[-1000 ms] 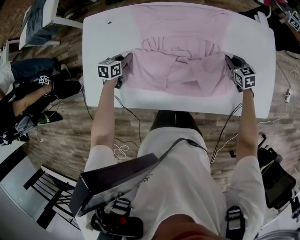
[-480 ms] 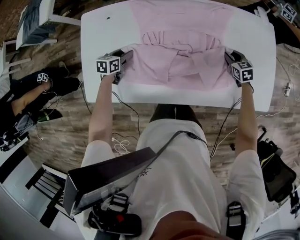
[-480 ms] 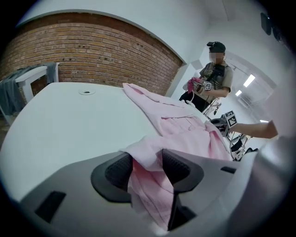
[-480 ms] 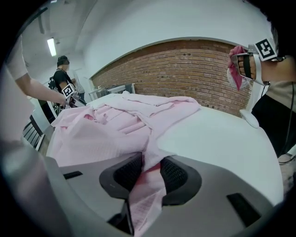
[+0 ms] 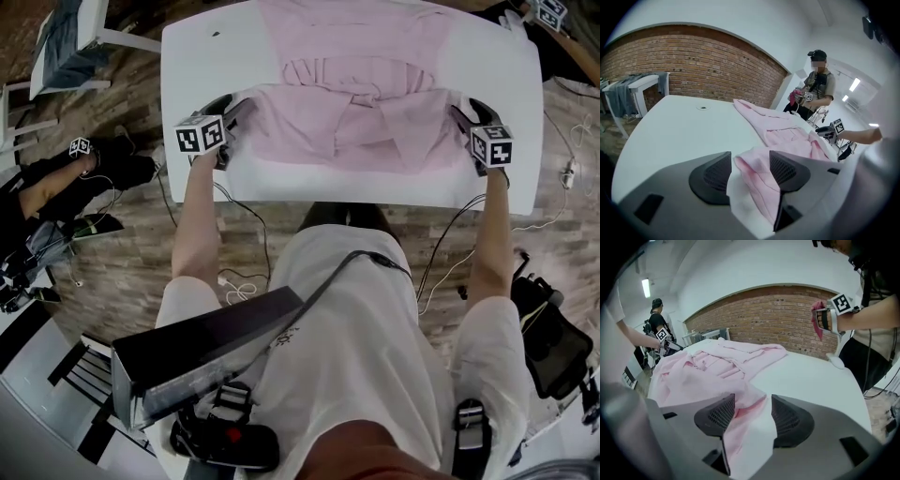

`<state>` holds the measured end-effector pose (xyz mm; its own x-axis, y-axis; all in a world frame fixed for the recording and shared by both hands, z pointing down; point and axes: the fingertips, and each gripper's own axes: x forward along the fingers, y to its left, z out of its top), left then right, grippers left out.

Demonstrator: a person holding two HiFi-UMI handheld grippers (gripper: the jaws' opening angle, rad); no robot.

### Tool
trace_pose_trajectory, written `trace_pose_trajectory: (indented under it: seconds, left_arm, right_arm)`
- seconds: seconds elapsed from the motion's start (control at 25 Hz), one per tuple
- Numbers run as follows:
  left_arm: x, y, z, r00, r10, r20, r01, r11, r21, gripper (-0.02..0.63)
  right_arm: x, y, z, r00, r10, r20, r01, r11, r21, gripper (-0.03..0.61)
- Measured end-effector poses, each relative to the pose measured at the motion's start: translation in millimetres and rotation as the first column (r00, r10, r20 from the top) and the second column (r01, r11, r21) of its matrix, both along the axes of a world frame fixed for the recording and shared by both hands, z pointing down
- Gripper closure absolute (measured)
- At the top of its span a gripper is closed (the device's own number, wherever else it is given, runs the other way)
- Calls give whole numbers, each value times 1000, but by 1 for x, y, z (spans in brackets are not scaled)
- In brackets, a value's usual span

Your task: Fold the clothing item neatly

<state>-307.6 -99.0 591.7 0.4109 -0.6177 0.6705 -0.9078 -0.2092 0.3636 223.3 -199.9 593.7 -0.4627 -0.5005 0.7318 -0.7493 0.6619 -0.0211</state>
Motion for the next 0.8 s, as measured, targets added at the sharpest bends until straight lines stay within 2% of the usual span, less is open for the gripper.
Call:
trace_pose_trajectory:
  seconds: [0.16,0.2,0.24,0.32,0.36,0.44,0.56,0.68,0.8]
  left_arm:
    - [12,9,-25,998,61,26,-62,997,47,364]
    - [18,11,-29,996,82,39,-84,995,59,382]
    - [24,12,-33,994,100,50,-103,992,71,407]
    - [37,15,-36,989,130,71,-136,986,93,477]
    - [43,16,-37,986,146,85,-154,983,101,505]
    - [56,18,-36,977,180,113,-192,975,110,600]
    - [76,22,-36,970,220,106,-232,965,119,612]
    - [95,27,-41,962,254,97,-265,955,135,612]
    - [110,34,-48,948,292,125,-310,938,157,612]
  right_arm:
    - [-8,8,-38,998,-8,63,3,997,72,353]
    - [-15,13,-43,997,-25,78,19,997,77,354]
    - [-23,19,-46,995,-47,84,40,996,79,359]
    - [-40,33,-47,993,-95,77,89,993,79,434]
    - [-49,40,-46,990,-118,72,113,991,78,446]
    - [-65,54,-45,986,-154,71,148,986,77,511]
    - [-85,75,-44,979,-182,92,176,982,69,574]
    - [-97,96,-43,975,-201,99,197,979,51,574]
    - [-114,115,-46,966,-242,89,236,969,69,574]
